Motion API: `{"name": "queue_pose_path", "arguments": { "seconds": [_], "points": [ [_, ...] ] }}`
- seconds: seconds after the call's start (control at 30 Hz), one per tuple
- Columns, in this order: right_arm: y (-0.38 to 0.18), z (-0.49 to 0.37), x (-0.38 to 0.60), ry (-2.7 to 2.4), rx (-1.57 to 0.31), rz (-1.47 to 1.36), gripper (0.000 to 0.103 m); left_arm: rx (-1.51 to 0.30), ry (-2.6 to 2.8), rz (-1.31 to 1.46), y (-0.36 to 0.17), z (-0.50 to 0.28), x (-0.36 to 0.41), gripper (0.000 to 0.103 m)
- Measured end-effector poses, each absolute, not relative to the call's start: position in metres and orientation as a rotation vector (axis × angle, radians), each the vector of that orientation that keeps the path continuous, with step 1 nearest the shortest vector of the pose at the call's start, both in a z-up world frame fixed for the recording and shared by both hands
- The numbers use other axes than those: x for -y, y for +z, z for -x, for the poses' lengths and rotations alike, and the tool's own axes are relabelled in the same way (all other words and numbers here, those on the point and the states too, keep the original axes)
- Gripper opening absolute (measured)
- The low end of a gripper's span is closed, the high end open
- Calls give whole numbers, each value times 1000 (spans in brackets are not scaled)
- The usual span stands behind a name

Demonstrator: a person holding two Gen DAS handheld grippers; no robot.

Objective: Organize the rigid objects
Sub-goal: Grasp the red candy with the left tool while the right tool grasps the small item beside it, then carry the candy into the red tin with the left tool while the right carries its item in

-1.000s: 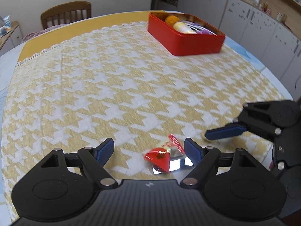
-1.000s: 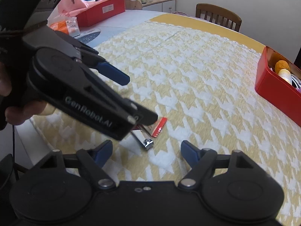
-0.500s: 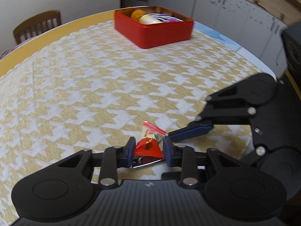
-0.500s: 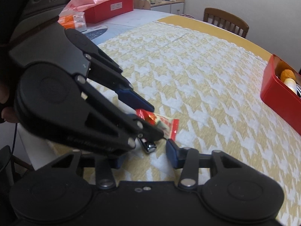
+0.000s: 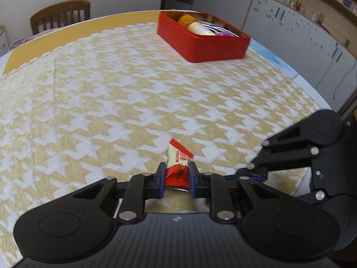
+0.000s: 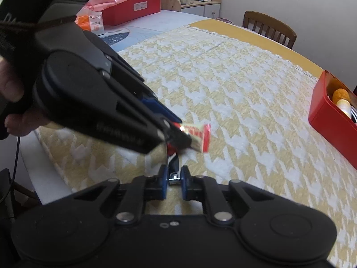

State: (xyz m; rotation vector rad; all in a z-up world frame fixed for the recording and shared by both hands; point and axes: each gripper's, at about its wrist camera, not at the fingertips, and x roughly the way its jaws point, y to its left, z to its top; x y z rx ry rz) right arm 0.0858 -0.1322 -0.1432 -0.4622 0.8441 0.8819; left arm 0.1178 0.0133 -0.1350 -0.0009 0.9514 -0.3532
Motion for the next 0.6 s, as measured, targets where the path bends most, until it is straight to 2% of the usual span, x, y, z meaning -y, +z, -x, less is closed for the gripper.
{"name": "queue_pose_path", "arguments": {
  "seconds": [0.6],
  "points": [
    [-113,-126,206,577,-822,288,10,-918,-238,78,-114,-138,-18,18]
  ]
}}
